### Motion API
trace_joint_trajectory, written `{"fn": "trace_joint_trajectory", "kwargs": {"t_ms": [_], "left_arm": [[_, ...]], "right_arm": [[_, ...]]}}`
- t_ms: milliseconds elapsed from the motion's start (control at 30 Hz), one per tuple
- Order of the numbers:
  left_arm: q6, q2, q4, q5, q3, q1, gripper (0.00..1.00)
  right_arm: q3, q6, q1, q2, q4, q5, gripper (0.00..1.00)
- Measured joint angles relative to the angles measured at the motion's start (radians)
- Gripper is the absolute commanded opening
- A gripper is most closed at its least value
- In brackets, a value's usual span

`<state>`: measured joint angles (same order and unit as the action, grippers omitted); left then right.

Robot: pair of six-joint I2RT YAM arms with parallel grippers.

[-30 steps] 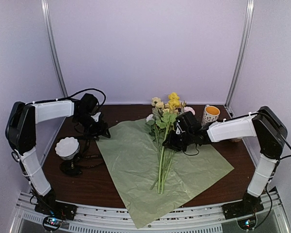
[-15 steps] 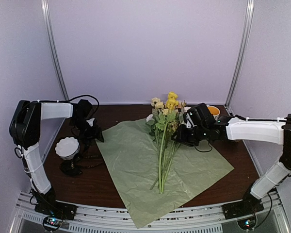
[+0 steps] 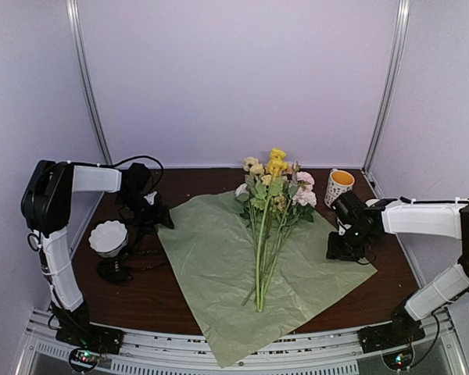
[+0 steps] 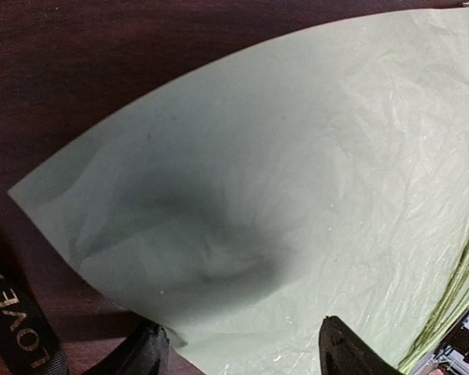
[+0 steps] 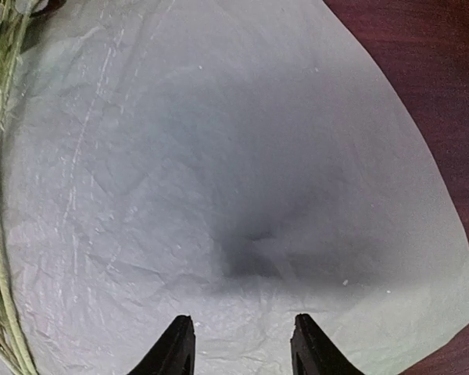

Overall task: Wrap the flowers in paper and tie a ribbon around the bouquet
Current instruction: Adjust the flattened wrapping paper at the center of the board.

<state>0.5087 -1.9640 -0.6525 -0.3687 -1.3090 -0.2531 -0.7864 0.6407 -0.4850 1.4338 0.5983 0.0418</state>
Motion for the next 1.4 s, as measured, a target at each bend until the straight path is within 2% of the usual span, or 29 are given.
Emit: {"fn": "trace_joint_trajectory", "kwargs": {"t_ms": [233,467,633,733,967,1067,1167,1400], "left_arm": [[0.026,0.0,0.055,-0.06,0.023,0.0,0.65],[0.054,0.007,0.107,-0.093,0.05,0.0,0.63],[0.079,0.01,0.15,-0.118,0.071,0.0,0.59],[0.093,0.01,0.162,-0.125,0.075,-0.005,0.51],[0.109,0.01,0.166,-0.134,0.077,-0.035,0.12],[0.113,0.01,0.167,-0.137,0.077,-0.04,0.0],[0.11,0.01,0.168,-0.137,0.079,-0.04,0.0],[0.1,0.035,0.169,-0.121,0.119,-0.04,0.0]], "right_arm": [[0.159,0.045,0.021,-0.229,-0.008,0.085,0.54],[0.408,0.34,0.025,-0.652,-0.025,0.097,0.6],[0.502,0.492,0.028,-0.766,-0.01,0.092,0.62],[0.539,0.584,0.036,-0.768,-0.048,0.1,0.62],[0.549,0.688,0.042,-0.682,-0.19,0.119,0.62],[0.55,0.692,0.048,-0.634,-0.258,0.127,0.58],[0.532,0.661,0.065,-0.582,-0.288,0.129,0.49],[0.469,0.547,0.11,-0.49,-0.342,0.142,0.2]]}}
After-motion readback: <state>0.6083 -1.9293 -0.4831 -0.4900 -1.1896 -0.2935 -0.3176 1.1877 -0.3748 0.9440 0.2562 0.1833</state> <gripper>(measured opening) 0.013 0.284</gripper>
